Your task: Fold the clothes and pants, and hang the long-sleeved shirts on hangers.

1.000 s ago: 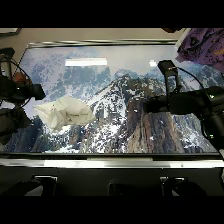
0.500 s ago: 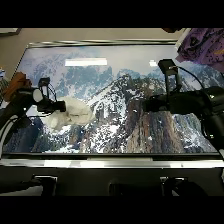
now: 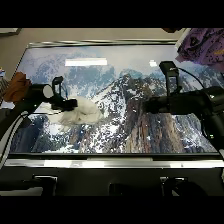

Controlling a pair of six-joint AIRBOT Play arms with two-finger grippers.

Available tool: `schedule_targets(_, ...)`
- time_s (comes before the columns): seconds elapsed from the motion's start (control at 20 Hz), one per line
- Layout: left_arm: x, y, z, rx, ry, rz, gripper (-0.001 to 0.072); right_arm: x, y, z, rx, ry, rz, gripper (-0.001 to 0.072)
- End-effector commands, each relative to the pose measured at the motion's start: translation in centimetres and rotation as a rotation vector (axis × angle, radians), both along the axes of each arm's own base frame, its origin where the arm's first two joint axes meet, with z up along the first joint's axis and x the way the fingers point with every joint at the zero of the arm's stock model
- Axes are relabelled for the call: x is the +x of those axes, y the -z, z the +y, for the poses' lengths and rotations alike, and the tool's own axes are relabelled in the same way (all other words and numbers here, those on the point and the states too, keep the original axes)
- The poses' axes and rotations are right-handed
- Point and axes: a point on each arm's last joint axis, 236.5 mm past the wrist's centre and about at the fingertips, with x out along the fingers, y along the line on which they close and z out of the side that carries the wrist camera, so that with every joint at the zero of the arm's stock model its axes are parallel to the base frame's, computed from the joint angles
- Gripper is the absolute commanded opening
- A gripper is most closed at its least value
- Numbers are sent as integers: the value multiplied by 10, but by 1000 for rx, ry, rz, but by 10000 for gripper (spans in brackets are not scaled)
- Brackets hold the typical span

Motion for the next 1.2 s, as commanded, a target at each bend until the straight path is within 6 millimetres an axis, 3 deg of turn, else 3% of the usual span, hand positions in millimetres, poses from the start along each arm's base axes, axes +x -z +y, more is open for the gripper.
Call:
schedule_targets(0.0, -41, -59, -135, -287, 170, -11, 16, -24, 14, -19, -91, -2, 108, 91)
schedule_targets(0.1, -66, -63, -197, -362, 189, -15, 16, -34, 14, -36, -162, -6, 126, 91)
schedule_targets(0.2, -86, -45, -243, -390, 187, 2, 16, -39, 8, -49, -214, -15, 111, 95)
schedule_targets(0.35, -104, 4, -273, -367, 169, 66, 56, -40, 0, -69, -299, -19, 72, 218)
schedule_targets(0.4, -105, 15, -272, -351, 166, 88, 232, -38, -1, -75, -331, -23, 65, 291)
schedule_targets(0.45, -101, 16, -264, -343, 155, 101, 484, -36, -1, -81, -363, -27, 57, 360)
schedule_targets(0.5, -94, 10, -250, -336, 141, 107, 658, -33, -2, -89, -406, -37, 43, 380)
schedule_targets(0.55, -82, -2, -229, -318, 145, 89, 670, -26, -5, -93, -412, -16, 9, 380)
schedule_targets(0.65, -48, -31, -161, -215, 126, 0, 670, -17, 0, -95, -347, 28, -14, 378)
schedule_targets(0.75, -18, -66, -78, -95, 69, -104, 670, -24, 33, -89, -190, 84, 75, 378)
schedule_targets(0.85, 3, -96, -11, -53, -23, -181, 669, -42, 80, -63, 69, 152, 217, 380)
schedule_targets(0.95, 16, -110, 34, -50, -123, -216, 669, -61, 115, -23, 318, 207, 333, 414)
schedule_targets(1.05, 23, -109, 66, -41, -196, -213, 669, -74, 137, 12, 478, 239, 397, 421)
schedule_targets(1.15, 24, -107, 84, -34, -238, -202, 669, -82, 162, 28, 509, 270, 414, 458)
